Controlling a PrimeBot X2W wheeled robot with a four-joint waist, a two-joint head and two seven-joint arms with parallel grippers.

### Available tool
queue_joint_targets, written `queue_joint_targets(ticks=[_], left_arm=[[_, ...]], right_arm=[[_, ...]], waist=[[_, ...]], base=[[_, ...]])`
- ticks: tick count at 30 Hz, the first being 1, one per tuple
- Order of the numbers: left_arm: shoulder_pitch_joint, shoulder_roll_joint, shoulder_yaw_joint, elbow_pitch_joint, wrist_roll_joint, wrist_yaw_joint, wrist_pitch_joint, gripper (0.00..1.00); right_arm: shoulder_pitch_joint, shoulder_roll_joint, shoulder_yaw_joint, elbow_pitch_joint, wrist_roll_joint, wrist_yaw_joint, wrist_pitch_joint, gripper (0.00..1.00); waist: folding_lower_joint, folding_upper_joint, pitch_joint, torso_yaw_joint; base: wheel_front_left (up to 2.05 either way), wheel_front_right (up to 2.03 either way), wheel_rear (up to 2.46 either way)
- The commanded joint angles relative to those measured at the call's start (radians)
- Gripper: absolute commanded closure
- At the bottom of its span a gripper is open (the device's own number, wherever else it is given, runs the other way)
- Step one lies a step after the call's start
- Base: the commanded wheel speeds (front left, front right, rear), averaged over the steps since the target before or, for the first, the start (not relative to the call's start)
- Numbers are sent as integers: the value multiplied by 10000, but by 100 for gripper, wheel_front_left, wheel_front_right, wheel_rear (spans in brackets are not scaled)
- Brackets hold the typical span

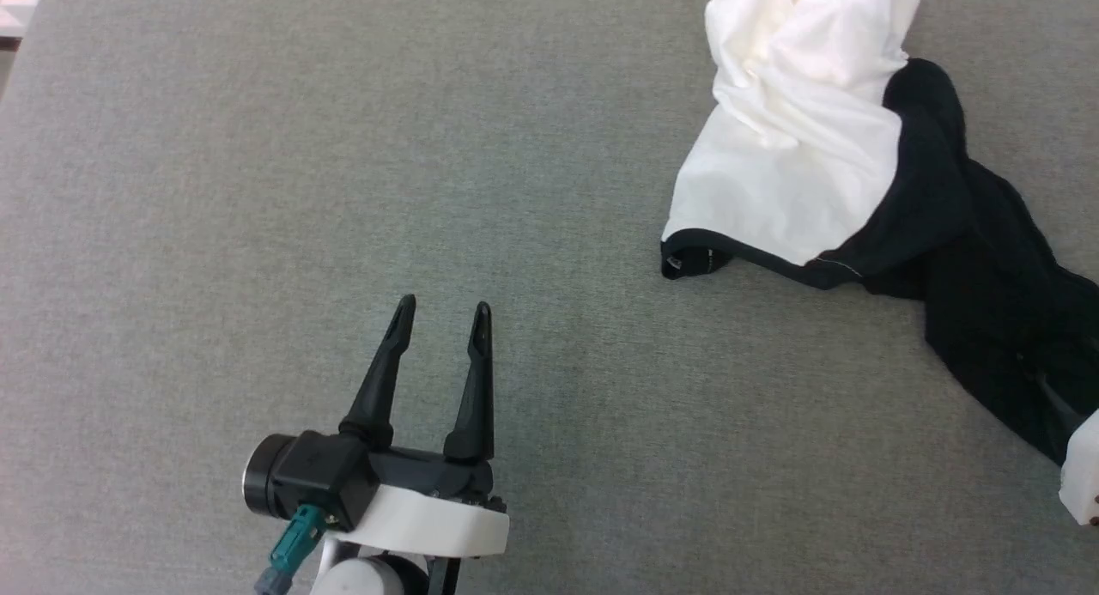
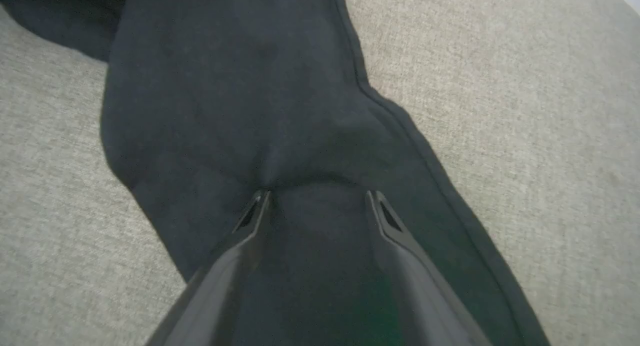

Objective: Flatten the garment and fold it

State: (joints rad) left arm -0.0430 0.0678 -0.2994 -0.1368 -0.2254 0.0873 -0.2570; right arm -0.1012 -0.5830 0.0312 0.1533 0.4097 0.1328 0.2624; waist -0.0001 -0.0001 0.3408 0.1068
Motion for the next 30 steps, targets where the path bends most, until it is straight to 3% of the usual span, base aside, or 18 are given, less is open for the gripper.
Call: queue_joint_targets(ticks=[1, 5, 6, 7, 8, 14, 22, 30], left_arm=[[-60, 14, -1, 26, 99, -68, -47, 0], [-13, 3, 20, 24, 117, -69, -47, 0], [-4, 0, 20, 16, 121, -73, -47, 0], [-2, -3, 18, 8, 127, -75, -47, 0], [-4, -7, 19, 5, 133, -71, -47, 0], [21, -23, 105, -15, 151, -20, -47, 0], [-10, -15, 215, 64, 114, -95, -47, 0], [96, -49, 156, 87, 43, -105, -47, 0]], right_arm=[[75, 41, 55, 87, -131, -21, 65, 0], [49, 56, 216, 368, -239, -21, 251, 3], [53, 26, 287, 441, -290, -21, 324, 56], [42, 2, 319, 491, -336, -21, 348, 73], [19, 1, 306, 514, -377, -21, 331, 100], [-430, -34, 163, -284, -441, -21, 44, 100], [-1456, -900, -394, -1249, -709, -21, 450, 100], [-560, -1597, -2315, -90, -911, -21, 1041, 100]], waist=[[1, 1, 75, 122], [1, 1, 118, 206], [1, 1, 131, 219], [1, 1, 147, 228], [1, 1, 162, 231], [1, 1, 49, -7], [1, 1, -268, -299], [1, 1, -92, 55]], base=[[0, 0, 0], [0, 0, 0], [0, 0, 0], [0, 0, 0], [0, 0, 0], [0, 0, 0], [0, 0, 0], [0, 0, 0]])
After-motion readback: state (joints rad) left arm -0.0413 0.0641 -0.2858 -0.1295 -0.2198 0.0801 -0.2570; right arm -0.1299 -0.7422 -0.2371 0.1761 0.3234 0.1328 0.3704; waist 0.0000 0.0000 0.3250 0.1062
